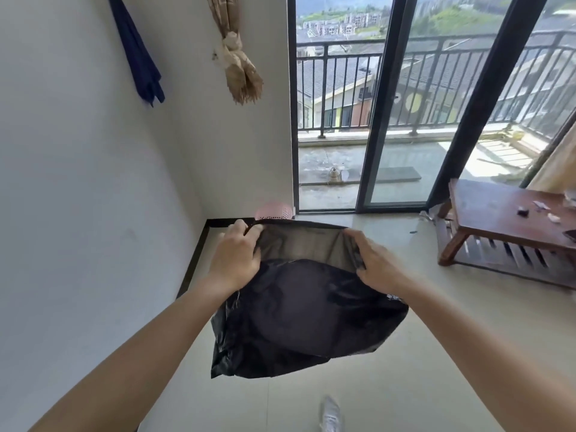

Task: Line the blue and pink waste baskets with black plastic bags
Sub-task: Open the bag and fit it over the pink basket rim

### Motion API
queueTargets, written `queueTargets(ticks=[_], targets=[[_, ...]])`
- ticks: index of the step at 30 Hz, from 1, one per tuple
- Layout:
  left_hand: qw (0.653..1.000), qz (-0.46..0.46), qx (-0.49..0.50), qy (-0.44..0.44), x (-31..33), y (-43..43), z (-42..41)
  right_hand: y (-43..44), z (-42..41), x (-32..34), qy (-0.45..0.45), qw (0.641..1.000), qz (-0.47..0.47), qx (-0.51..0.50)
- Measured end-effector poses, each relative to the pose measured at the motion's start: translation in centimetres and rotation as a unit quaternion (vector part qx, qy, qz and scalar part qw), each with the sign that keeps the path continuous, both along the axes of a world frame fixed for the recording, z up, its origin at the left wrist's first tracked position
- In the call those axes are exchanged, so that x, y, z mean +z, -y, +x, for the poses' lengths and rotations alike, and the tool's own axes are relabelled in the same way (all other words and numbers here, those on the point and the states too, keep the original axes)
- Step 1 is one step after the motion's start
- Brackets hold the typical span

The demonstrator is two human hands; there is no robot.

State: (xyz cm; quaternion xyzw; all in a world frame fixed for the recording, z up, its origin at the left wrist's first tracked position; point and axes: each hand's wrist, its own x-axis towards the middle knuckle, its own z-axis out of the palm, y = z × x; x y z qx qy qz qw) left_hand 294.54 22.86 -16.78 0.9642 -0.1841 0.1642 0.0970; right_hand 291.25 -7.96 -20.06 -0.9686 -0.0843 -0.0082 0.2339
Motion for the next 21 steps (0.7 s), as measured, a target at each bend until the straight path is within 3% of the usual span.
queueTargets(ticks=[5,10,12,18,21], targets=[[0.997,0.068,0.019,-0.017,-0.2,3.6,14.3,4.6,15.2,-0.8,-0.068,0.996,-0.048,0.025],[0.991,0.097,0.063,0.069,0.1,3.6,26.2,6.2,30.0,0.6,-0.021,0.994,-0.101,0.026],[0.989,0.118,0.067,0.064,-0.9,2.8,30.2,5.9,34.6,0.4,-0.036,0.993,-0.112,0.022],[0.961,0.223,0.115,-0.113,-5.7,1.8,45.8,3.6,50.7,-3.5,-0.092,0.987,-0.132,0.006],[0.954,0.236,0.113,-0.147,-8.5,1.9,54.2,2.4,58.9,-6.3,-0.146,0.980,-0.128,-0.034]])
